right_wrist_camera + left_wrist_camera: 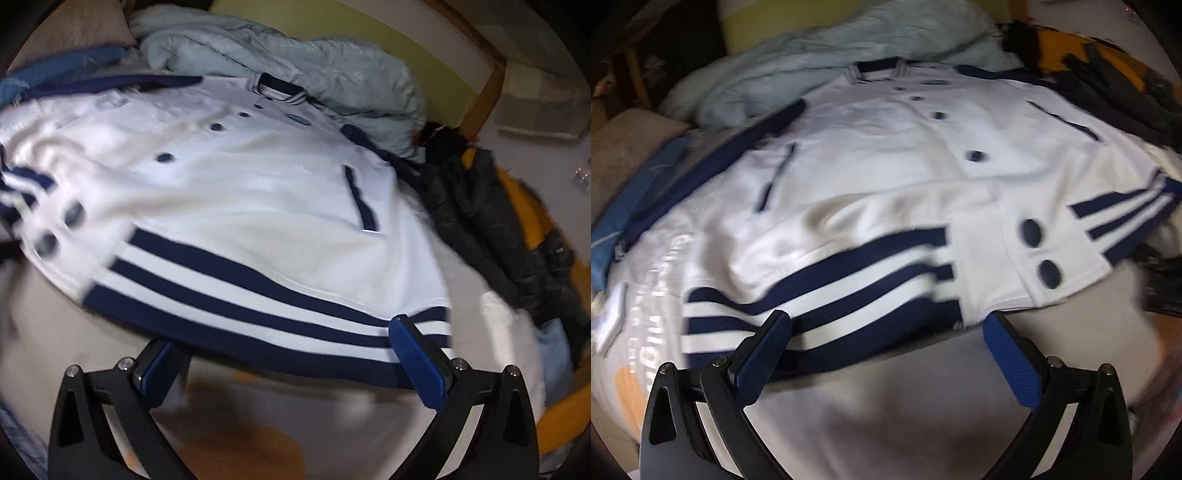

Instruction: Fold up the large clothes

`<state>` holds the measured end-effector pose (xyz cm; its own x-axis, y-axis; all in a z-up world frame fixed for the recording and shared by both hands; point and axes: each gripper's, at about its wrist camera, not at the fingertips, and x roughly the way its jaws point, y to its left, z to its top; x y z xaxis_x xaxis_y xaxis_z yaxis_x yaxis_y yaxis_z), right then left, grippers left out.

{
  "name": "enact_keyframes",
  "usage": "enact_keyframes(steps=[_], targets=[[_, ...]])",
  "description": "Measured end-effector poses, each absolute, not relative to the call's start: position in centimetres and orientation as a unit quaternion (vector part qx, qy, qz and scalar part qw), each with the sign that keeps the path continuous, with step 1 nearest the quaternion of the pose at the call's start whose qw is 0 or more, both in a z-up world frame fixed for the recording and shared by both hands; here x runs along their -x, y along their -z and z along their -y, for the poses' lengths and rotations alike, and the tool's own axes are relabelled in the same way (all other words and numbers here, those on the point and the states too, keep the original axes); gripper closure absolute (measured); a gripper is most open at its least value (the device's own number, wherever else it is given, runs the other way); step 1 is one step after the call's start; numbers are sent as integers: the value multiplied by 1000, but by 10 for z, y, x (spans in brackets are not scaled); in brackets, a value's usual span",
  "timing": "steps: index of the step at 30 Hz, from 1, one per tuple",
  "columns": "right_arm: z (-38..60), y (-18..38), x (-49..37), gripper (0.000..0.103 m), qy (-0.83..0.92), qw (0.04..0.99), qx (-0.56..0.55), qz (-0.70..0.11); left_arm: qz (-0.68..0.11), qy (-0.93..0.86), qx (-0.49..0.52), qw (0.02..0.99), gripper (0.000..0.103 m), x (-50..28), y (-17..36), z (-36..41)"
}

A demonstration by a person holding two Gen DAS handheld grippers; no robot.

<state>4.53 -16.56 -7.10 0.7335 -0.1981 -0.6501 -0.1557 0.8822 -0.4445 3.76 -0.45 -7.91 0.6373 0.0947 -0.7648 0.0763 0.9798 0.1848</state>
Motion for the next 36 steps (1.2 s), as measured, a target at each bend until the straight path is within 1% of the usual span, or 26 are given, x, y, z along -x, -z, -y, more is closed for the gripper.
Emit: enact_keyframes(steps=[3, 7, 11, 13, 15, 16, 17, 19, 20, 21, 22, 24, 26, 28, 33, 36], targets=[[172, 71, -49, 0, 55, 893, 275, -353, -401, -70, -125, 905, 0, -41, 74, -7], [202, 64, -60, 0, 66, 900, 202, -380, -419, -76, -88, 901, 0, -47, 73, -29], [215, 63, -64, 0, 129, 895, 214, -370, -408, -80, -101, 904, 0, -41, 69, -25], [221, 59, -63, 5, 135, 897, 206, -367, -397, -66, -119, 908, 0, -37, 66, -20], [228, 54, -61, 25, 120, 904, 172, -372, -395, -47, -132, 908, 0, -37, 65, -14], [231, 52, -61, 30, 109, 908, 152, -374, -395, -40, -132, 908, 0, -35, 64, -13], [233, 51, -61, 39, 99, 911, 139, -376, -396, -32, -129, 909, 0, -34, 62, -12], [234, 48, -58, 48, 94, 915, 126, -372, -400, -15, -127, 908, 0, -28, 61, -11], [233, 47, -56, 60, 95, 916, 128, -368, -401, -12, -133, 906, 0, -24, 62, -10], [233, 48, -55, 69, 94, 917, 128, -366, -403, -11, -140, 904, 0, -21, 64, -9], [234, 47, -56, 72, 91, 918, 123, -365, -405, -10, -149, 902, 0, -19, 67, -7], [240, 43, -57, 82, 89, 923, 93, -363, -411, -15, -170, 895, 0, -19, 74, -4], [248, 33, -59, 87, 75, 931, 47, -355, -412, -16, -173, 894, 0, -21, 76, -4], [255, 19, -62, 89, 51, 939, 10, -340, -413, -20, -169, 895, 0, -24, 76, -6], [253, -3, -69, 95, 36, 953, -7, -299, -398, -61, -176, 898, 0, -33, 78, -13], [256, -5, -70, 95, 34, 955, -29, -293, -383, -122, -180, 898, 0, -42, 77, -23]])
